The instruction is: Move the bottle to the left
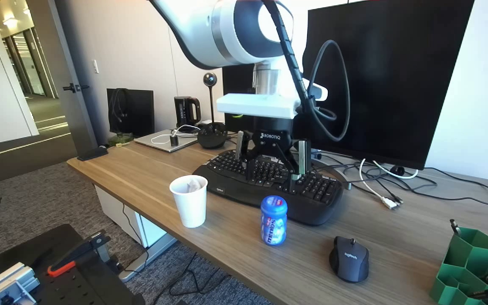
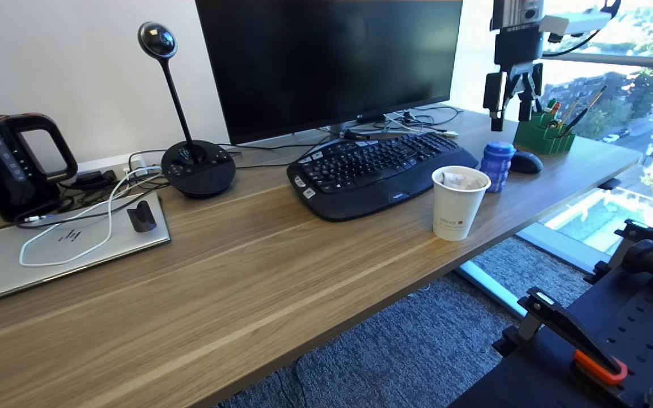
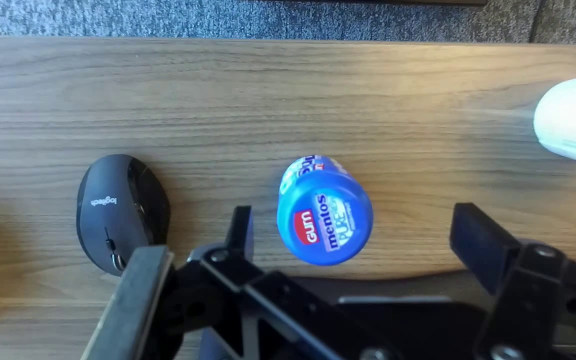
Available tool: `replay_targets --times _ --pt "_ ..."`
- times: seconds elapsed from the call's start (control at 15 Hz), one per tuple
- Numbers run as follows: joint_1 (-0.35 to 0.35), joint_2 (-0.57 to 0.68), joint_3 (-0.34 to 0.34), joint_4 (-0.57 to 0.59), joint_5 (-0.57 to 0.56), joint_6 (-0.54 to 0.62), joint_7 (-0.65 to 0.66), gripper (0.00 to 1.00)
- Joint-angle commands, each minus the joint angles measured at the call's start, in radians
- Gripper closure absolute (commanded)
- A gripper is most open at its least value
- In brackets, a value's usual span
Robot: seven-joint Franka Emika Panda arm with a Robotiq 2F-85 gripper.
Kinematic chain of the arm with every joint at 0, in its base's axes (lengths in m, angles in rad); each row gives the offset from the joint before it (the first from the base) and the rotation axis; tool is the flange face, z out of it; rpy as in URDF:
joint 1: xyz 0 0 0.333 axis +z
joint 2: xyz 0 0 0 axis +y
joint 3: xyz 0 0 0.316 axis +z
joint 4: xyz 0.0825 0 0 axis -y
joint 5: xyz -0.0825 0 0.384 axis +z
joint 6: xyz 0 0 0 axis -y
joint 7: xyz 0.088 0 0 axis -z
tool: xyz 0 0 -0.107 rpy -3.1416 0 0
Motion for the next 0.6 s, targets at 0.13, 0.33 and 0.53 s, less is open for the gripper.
replay_targets --times 0.13,0.33,0.53 --pt "-0.020 0.044 0.012 0.041 0.007 -0.015 -0.046 0.00" --pt "-0.021 0.062 0.011 0.052 0.006 -0.016 -0.048 0.00" --pt "-0.022 0.079 0.011 0.064 0.004 -0.015 -0.051 0.00"
